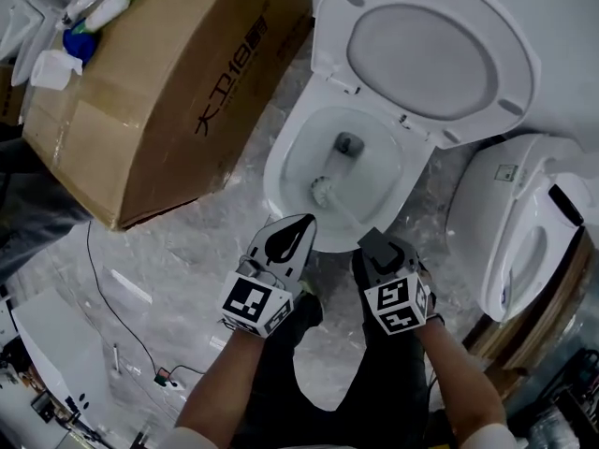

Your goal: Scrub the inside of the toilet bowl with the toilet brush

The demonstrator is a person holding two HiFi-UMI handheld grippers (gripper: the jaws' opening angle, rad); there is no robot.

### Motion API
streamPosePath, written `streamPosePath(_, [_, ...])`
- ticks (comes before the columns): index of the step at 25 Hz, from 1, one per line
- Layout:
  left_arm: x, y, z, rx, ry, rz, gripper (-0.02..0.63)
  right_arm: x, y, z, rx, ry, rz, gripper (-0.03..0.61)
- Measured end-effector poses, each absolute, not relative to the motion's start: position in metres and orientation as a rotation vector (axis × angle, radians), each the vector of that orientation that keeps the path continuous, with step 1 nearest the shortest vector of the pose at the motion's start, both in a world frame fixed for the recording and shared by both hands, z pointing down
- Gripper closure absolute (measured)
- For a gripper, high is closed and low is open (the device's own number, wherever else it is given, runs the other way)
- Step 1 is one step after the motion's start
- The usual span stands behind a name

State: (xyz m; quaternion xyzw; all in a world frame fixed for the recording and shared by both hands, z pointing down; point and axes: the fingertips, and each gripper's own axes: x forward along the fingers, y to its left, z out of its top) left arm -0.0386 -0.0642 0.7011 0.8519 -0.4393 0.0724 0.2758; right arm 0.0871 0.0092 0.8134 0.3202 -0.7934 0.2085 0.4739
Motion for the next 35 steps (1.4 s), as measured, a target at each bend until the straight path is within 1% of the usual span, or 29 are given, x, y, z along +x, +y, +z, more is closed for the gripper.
streamPosePath(9, [-0.040, -0.072, 0.744, 2.265, -1.176, 0.207, 0.606, 0.079, -0.044, 0.851, 0.754, -1.969, 0.304, 0.425])
streamPosePath(13, [-0.046, -0.076, 0.752, 2.253, -1.185, 0.213, 0.606, 0.088, -0.075, 0.853, 0.738, -1.966, 0.156, 0.425])
streamPosePath(18, [-0.044, -0.084, 0.755, 2.243, -1.194, 0.205, 0.606, 0.111, -0.107, 0.856, 0.714, -1.930, 0.076, 0.425])
streamPosePath(23, [-0.038, -0.092, 0.757, 2.245, -1.191, 0.191, 0.606, 0.140, -0.119, 0.861, 0.668, -1.887, 0.067, 0.425])
streamPosePath(28, [-0.038, -0.093, 0.751, 2.224, -1.194, 0.181, 0.606, 0.163, -0.101, 0.847, 0.651, -1.812, 0.120, 0.425])
streamPosePath(31, [-0.039, -0.088, 0.743, 2.215, -1.193, 0.177, 0.606, 0.162, -0.084, 0.840, 0.642, -1.770, 0.158, 0.425])
streamPosePath(35, [-0.043, -0.077, 0.739, 2.201, -1.189, 0.177, 0.606, 0.139, -0.054, 0.843, 0.607, -1.770, 0.225, 0.425])
